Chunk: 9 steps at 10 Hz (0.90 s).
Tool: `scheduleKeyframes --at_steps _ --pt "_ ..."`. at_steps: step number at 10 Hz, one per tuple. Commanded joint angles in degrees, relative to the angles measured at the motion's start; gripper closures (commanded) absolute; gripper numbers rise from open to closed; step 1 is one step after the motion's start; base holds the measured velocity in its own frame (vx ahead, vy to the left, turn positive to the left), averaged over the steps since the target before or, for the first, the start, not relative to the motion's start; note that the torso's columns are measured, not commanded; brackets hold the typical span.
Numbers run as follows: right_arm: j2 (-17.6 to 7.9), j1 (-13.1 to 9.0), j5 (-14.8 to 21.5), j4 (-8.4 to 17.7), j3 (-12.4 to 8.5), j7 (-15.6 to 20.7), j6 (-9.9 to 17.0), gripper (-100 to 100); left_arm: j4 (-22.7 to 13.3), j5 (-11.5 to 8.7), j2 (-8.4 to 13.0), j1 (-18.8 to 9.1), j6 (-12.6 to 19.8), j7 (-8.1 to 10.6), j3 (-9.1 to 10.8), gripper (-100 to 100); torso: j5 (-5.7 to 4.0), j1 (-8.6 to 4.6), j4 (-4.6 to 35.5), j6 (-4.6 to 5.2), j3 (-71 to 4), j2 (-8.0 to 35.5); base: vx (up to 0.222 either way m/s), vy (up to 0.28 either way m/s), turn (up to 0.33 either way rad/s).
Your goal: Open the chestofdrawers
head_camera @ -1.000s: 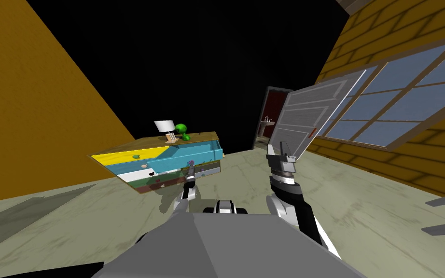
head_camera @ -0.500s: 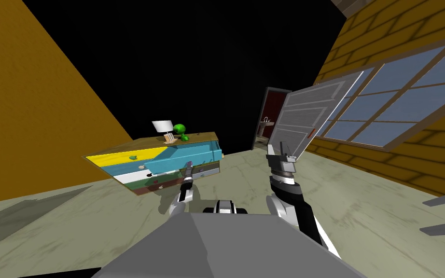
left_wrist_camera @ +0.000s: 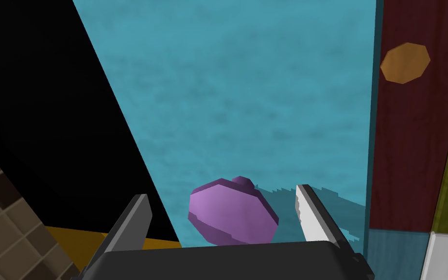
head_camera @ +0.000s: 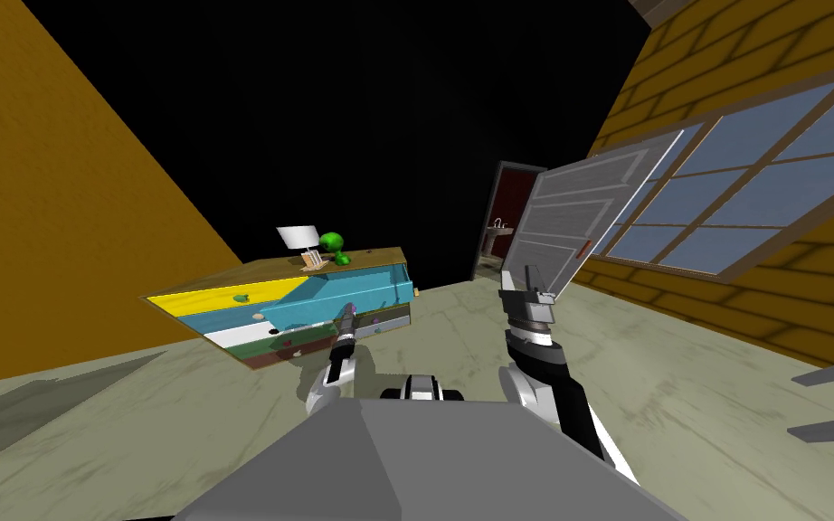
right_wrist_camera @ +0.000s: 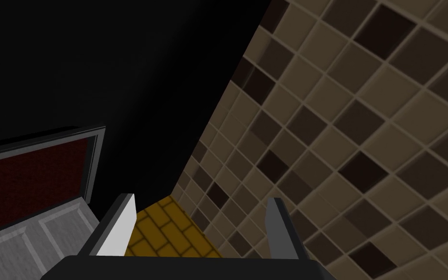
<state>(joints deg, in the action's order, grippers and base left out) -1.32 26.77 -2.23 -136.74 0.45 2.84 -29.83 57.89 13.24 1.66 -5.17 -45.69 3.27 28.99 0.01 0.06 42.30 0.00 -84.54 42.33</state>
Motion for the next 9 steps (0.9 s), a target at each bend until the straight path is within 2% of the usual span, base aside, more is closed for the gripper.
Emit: scheduleKeyframes --at_steps 1,2,4,5,6,7,9 --pt "0.0 0.0 0.0 0.0 0.0 0.0 0.0 0 4.23 2.1 -0.36 2.33 1.69 2.66 0.99 -100 -0.01 -0.07 -0.02 0.0 -0.03 -0.06 0.039 -0.027 -0.009" --pt "0.0 0.0 0.0 0.0 0.0 0.0 0.0 0 6.17 4.18 -0.78 4.94 3.6 5.25 1.81 -100 -0.02 -0.08 -0.02 0.0 -0.05 -0.08 0.046 -0.046 -0.033" --pt "0.0 0.0 0.0 0.0 0.0 0.0 0.0 0 9.1 4.18 -0.78 5.06 3.6 5.48 1.81 -100 -0.03 -0.1 -0.02 0.01 -0.04 -0.07 0.034 -0.032 -0.001" --pt "0.0 0.0 0.0 0.0 0.0 0.0 0.0 0 11.19 6.25 -1.2 7.76 5.51 8.09 2.64 -100 0.0 0.0 0.0 0.01 -0.01 -0.01 0.041 -0.028 -0.033" --pt "0.0 0.0 0.0 0.0 0.0 0.0 0.0 0 13.77 6.25 -1.2 7.78 5.51 8.31 2.64 -100 0.0 -0.03 -0.01 -0.01 -0.01 -0.04 0.038 -0.029 -0.007" --pt "0.0 0.0 0.0 0.0 0.0 0.0 0.0 0 15.62 8.33 -1.62 10.43 7.42 10.68 3.46 -100 -0.05 -0.07 0.03 0.01 -0.03 -0.03 0.056 -0.036 -0.03" --pt "0.0 0.0 0.0 0.0 0.0 0.0 0.0 0 18.9 8.33 -1.62 10.51 7.42 11.13 3.46 -100 -0.06 -0.13 0.01 0.01 -0.01 -0.01 0.028 -0.03 -0.004"
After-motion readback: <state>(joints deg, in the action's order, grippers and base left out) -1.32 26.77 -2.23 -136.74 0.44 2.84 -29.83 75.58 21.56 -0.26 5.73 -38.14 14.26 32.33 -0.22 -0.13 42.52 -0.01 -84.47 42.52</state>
